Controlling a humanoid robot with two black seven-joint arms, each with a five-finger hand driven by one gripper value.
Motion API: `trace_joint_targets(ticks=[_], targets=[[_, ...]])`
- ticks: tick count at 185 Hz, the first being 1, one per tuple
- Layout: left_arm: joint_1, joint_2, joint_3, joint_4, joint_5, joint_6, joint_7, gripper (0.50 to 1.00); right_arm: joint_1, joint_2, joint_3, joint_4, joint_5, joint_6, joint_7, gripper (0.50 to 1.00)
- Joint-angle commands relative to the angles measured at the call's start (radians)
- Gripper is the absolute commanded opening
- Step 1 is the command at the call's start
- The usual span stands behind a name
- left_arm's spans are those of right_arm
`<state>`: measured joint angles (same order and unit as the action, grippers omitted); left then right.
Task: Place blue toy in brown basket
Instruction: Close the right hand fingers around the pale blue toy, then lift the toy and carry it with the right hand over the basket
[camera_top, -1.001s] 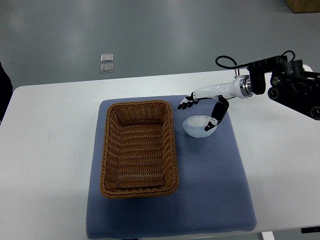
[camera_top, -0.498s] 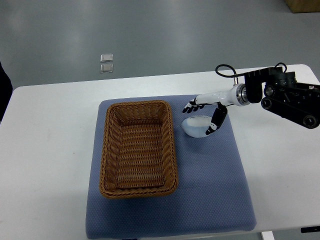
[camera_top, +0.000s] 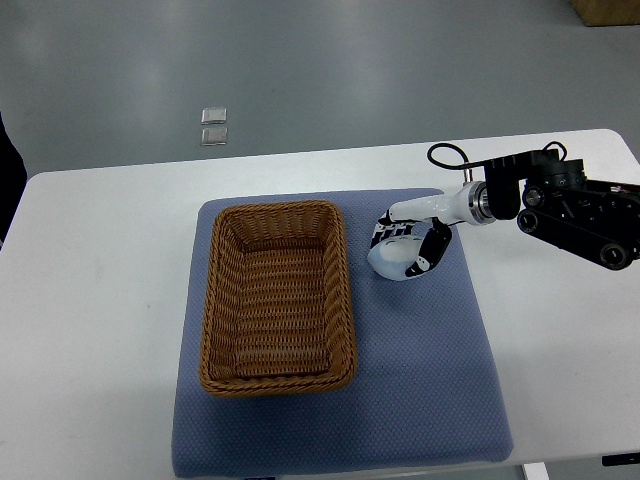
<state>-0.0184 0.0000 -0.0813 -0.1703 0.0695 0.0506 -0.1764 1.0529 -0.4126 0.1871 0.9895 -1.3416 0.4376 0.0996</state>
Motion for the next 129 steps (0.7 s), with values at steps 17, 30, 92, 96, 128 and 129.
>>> trace_joint_targets(ticks=[17, 30, 92, 96, 128, 129], targets=[[0.0, 0.0, 0.0, 0.0, 0.0, 0.0, 0.0, 1.0, 0.007, -0.002, 0.0, 0.0, 0.004, 0.003, 0.0, 0.582], [0.0, 0.0, 0.0, 0.0, 0.0, 0.0, 0.0, 1.0, 0.009, -0.002, 0.002, 0.0, 0.006, 0.003, 0.0, 0.562], [0.0, 0.0, 0.0, 0.0, 0.0, 0.0, 0.0, 1.0, 0.065, -0.028, 0.02, 0.0, 0.01, 0.016, 0.002, 0.572], [0.0, 0.0, 0.0, 0.0, 0.0, 0.0, 0.0, 1.0, 0.072, -0.031, 0.022, 0.0, 0.01, 0.016, 0.002, 0.574], [0.0, 0.0, 0.0, 0.0, 0.0, 0.0, 0.0, 1.0, 0.13, -0.037, 0.041, 0.0, 0.015, -0.002, 0.008, 0.584], [0.0, 0.0, 0.0, 0.0, 0.0, 0.0, 0.0, 1.0, 0.13, -0.034, 0.049, 0.0, 0.015, -0.002, 0.009, 0.584]])
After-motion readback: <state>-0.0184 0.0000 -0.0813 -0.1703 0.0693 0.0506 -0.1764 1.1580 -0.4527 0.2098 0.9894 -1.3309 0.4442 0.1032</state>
